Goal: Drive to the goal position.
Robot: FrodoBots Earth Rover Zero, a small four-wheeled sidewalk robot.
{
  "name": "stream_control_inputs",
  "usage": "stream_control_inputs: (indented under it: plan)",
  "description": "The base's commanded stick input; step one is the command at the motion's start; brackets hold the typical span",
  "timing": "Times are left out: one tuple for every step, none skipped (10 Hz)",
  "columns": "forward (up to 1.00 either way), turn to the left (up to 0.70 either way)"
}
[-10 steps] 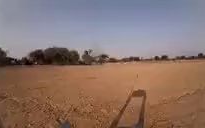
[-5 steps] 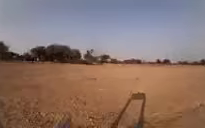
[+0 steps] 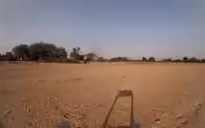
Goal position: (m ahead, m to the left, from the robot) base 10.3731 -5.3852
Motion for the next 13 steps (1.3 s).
stream_control_inputs:
  plan:
    - [0.7,0.0]
    - [0.7,0.0]
    - [0.7,0.0]
    - [0.7,0.0]
    - [0.7,0.0]
    - [0.7,0.0]
    - [0.7,0.0]
    - [0.7,0.0]
    - [0.7,0.0]
    - [0.7,0.0]
    - [0.7,0.0]
    - [0.7,0.0]
    - [0.7,0.0]
